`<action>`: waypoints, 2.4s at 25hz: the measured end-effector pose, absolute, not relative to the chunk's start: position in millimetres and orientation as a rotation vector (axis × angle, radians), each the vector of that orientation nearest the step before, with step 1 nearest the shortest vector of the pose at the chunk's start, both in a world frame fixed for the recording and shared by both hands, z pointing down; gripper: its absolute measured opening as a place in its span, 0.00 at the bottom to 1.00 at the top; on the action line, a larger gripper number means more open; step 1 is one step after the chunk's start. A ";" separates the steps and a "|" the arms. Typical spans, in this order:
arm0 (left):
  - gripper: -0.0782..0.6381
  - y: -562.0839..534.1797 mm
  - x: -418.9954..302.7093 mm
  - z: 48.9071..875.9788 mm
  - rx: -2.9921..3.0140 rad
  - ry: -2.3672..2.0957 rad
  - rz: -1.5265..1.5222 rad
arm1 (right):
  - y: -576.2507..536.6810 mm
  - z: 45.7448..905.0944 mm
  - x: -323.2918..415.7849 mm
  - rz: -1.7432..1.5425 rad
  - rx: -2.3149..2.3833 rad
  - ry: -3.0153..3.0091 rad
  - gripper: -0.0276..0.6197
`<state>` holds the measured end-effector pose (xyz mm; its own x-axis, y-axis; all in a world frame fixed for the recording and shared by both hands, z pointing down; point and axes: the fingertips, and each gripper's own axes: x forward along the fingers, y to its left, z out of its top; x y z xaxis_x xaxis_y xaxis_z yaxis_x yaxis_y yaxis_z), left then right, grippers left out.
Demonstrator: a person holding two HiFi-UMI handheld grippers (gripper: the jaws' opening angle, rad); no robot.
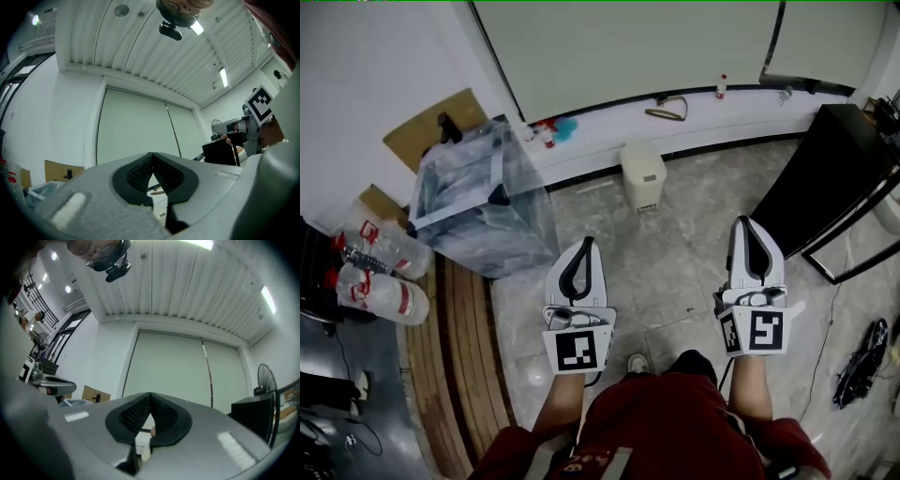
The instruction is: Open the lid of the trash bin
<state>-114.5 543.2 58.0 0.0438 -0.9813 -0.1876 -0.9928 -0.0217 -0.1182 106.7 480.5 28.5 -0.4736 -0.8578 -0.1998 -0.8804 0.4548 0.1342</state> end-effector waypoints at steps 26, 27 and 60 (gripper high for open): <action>0.12 377.5 -58.7 66.0 -2.138 1.982 0.030 | 326.7 60.2 165.2 0.264 -1.615 2.572 0.04; 0.12 366.1 -54.2 65.7 -2.142 1.981 0.027 | 315.7 61.5 168.7 0.255 -1.613 2.573 0.04; 0.12 143.3 11.5 71.3 -2.200 1.910 0.004 | 108.1 78.8 233.4 0.213 -1.674 2.530 0.04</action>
